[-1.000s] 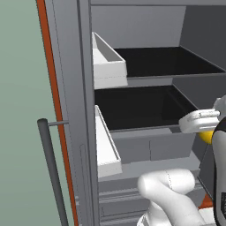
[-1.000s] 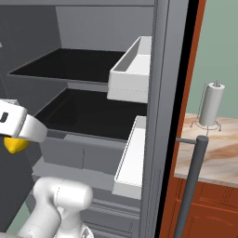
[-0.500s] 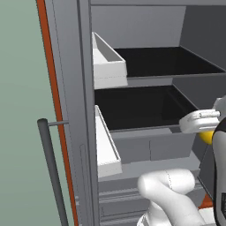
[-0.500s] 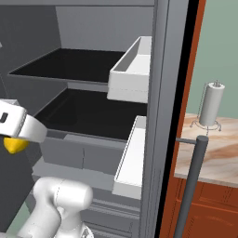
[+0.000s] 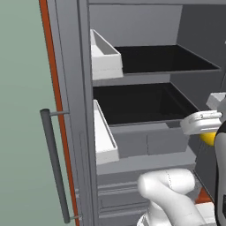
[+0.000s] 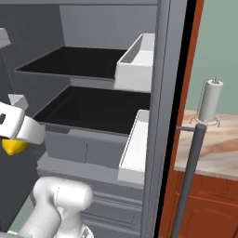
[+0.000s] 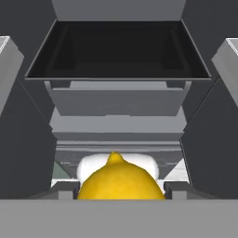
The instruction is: Retrieve a lemon from the fridge and place it on the cutting board with the fish.
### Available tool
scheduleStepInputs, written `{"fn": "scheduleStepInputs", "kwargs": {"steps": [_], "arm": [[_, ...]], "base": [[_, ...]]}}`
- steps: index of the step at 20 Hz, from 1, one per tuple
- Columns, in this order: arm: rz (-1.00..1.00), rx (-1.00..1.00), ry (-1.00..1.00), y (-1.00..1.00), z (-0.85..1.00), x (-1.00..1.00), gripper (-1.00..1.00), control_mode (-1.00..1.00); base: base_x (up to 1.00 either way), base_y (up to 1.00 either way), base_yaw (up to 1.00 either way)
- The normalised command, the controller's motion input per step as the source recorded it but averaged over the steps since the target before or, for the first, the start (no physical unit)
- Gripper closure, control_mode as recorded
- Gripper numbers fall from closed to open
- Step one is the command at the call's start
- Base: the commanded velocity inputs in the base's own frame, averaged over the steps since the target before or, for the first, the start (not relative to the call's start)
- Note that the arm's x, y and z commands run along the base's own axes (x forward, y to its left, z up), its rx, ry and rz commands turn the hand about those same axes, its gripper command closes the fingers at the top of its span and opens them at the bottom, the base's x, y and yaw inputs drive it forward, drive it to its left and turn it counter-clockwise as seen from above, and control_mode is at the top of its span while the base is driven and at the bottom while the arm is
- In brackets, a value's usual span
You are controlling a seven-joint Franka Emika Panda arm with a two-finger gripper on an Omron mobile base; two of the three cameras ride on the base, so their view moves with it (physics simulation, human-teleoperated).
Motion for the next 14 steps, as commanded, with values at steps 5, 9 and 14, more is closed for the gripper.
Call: {"fn": "scheduleStepInputs", "kwargs": {"steps": [5,9,14], "arm": [[0.00,0.00,0.00,0.00,0.00,0.00,1.00,1.00],[0.00,0.00,0.00,0.00,0.00,0.00,1.00,1.00],[0.00,0.00,0.00,0.00,0.00,0.00,1.00,1.00]], "base": [[-0.63,0.00,-0.01],[-0.66,0.00,-0.02],[-0.62,-0.09,-0.07]]}}
